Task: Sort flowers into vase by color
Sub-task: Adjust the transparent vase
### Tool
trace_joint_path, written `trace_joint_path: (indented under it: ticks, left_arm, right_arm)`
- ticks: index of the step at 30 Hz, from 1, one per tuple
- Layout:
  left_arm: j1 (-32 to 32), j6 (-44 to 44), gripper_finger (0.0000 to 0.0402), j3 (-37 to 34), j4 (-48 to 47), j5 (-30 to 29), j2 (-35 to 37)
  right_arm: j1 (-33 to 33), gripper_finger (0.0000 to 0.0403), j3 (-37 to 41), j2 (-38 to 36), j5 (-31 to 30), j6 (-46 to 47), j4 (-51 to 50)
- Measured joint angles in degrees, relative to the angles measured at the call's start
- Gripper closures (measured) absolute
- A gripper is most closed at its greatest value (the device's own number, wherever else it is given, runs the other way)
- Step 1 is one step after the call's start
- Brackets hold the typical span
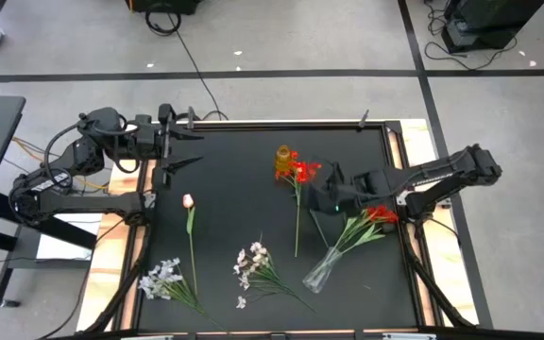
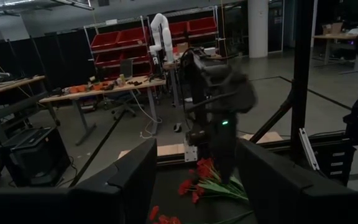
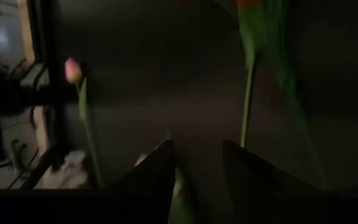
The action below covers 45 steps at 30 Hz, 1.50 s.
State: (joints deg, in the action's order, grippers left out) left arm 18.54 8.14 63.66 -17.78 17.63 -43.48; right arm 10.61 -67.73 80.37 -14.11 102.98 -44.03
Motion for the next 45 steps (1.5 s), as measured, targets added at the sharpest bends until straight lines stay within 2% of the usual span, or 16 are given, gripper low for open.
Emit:
trace_joint_path:
  ticks: [7, 10, 12, 16, 25, 31, 36, 45]
  left_arm:
    - [0.0, 0.0, 0.0177, 0.0, 0.0, 0.0, 0.0]
    - [0.0, 0.0, 0.0177, 0.0, 0.0, 0.0, 0.0]
    - [0.0, 0.0, 0.0177, 0.0, 0.0, 0.0, 0.0]
    - [0.0, 0.0, 0.0177, 0.0, 0.0, 0.0, 0.0]
    - [0.0, 0.0, 0.0177, 0.0, -0.1, 0.0, 0.0]
    - [0.0, 0.0, 0.0177, 0.0, 0.0, 0.0, 0.0]
    - [0.0, 0.0, 0.0177, 0.0, 0.0, 0.0, 0.0]
    - [0.0, 0.0, 0.0177, 0.0, 0.0, 0.0, 0.0]
  right_arm:
    - [14.0, 0.0245, -1.3, 5.4, 7.2, 20.7, 1.5]
    - [18.1, 0.0226, -1.2, 8.2, 14.9, 25.0, 3.1]
    - [19.3, 0.0210, -1.2, 9.3, 17.9, 26.4, 5.1]
    - [19.8, 0.0173, -1.2, 9.6, 18.2, 26.7, 7.0]
    - [19.0, 0.0116, -1.2, 11.5, 17.6, 26.7, 1.1]
    - [16.7, 0.0110, -1.2, 14.8, 20.4, 29.0, -3.5]
    - [14.8, 0.0110, -1.2, 18.7, 27.2, 31.9, -3.6]
    - [11.7, 0.0110, -0.8, 22.6, 26.2, 33.4, -3.9]
